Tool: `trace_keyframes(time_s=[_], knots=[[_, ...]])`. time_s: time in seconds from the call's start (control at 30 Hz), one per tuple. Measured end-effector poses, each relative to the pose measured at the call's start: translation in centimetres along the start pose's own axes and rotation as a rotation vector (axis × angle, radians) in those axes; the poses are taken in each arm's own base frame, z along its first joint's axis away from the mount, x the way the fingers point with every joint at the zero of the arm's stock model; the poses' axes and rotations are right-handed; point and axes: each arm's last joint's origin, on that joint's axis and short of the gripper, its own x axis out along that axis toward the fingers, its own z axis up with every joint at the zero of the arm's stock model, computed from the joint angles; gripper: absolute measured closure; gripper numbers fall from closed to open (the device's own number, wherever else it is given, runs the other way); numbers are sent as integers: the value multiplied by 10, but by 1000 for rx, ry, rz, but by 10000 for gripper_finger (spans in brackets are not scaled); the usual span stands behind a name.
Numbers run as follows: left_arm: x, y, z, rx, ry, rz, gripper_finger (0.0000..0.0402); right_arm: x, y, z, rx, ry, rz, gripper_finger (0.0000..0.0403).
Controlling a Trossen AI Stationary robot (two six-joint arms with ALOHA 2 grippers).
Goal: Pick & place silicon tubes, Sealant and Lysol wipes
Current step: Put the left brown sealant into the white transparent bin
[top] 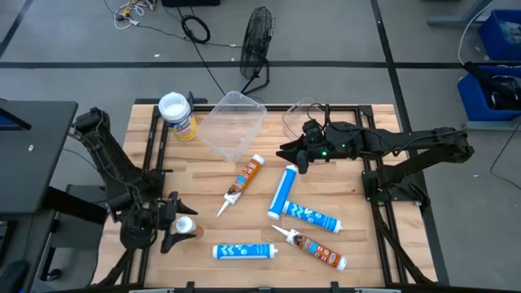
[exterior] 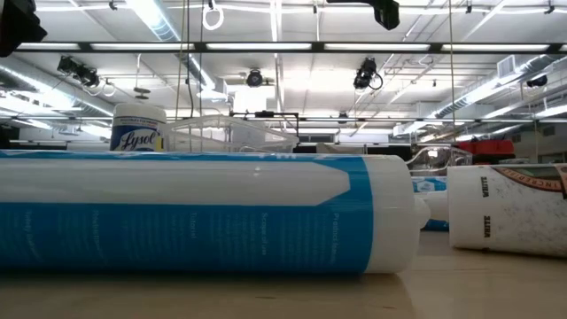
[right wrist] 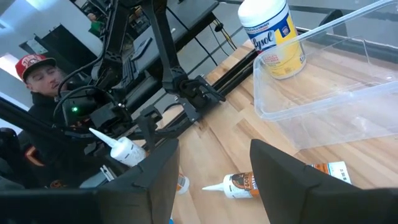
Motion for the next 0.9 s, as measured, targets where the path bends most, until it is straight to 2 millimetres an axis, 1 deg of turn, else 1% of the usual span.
trace_keyframes(time_s=[0.23,0.33,0.53,0.7,0.8,0.9], knots=[[0,0,1,1,-5,-3,151,0,0,0,-4,0,0,201],[0,-1,2,-16,-23,1,182,0,0,0,-9,0,0,201],[0,-2,5,-45,-75,20,184,0,0,0,-10,0,0,201],[-2,-2,11,-66,-146,59,174,0,0,0,-16,0,0,201],[-6,-1,23,-73,-194,78,181,0,0,0,-19,-2,1,201],[-13,0,43,-59,-250,104,184,0,1,1,-21,-11,9,201]])
